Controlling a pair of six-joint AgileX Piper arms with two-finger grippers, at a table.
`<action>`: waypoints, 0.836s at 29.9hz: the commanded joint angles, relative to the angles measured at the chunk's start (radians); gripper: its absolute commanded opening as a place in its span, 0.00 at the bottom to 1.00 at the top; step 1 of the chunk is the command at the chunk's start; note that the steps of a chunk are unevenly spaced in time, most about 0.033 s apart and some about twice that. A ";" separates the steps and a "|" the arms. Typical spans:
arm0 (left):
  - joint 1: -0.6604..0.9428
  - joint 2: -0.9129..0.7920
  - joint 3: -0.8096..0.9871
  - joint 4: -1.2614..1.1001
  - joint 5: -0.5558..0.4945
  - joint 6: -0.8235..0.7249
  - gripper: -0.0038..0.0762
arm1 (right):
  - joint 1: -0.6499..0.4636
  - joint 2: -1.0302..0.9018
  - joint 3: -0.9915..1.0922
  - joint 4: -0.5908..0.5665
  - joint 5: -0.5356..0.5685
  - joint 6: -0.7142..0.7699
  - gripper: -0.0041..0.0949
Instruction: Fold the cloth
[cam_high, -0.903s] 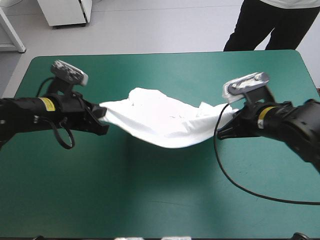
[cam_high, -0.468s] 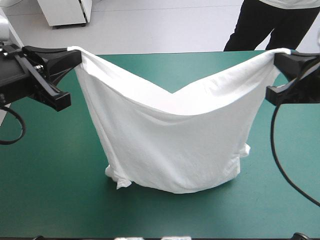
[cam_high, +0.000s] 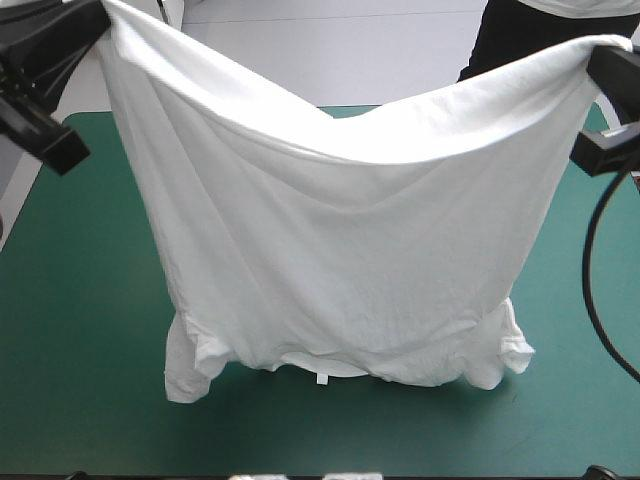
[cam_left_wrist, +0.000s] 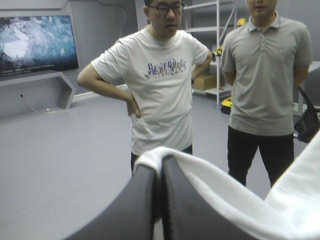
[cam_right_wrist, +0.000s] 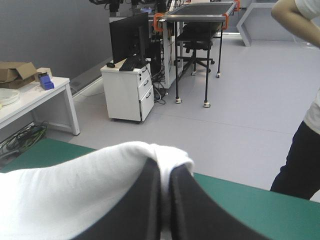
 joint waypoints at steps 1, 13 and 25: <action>-0.006 0.033 -0.016 -0.017 -0.202 0.021 0.04 | 0.001 0.038 -0.019 -0.089 -0.176 0.011 0.03; -0.004 0.241 -0.016 0.117 -0.706 0.000 0.04 | -0.061 0.386 -0.356 -0.521 -0.336 0.125 0.02; 0.116 0.622 -0.310 0.025 -1.038 -0.075 0.04 | -0.586 0.791 -0.637 0.368 -0.721 -0.102 0.02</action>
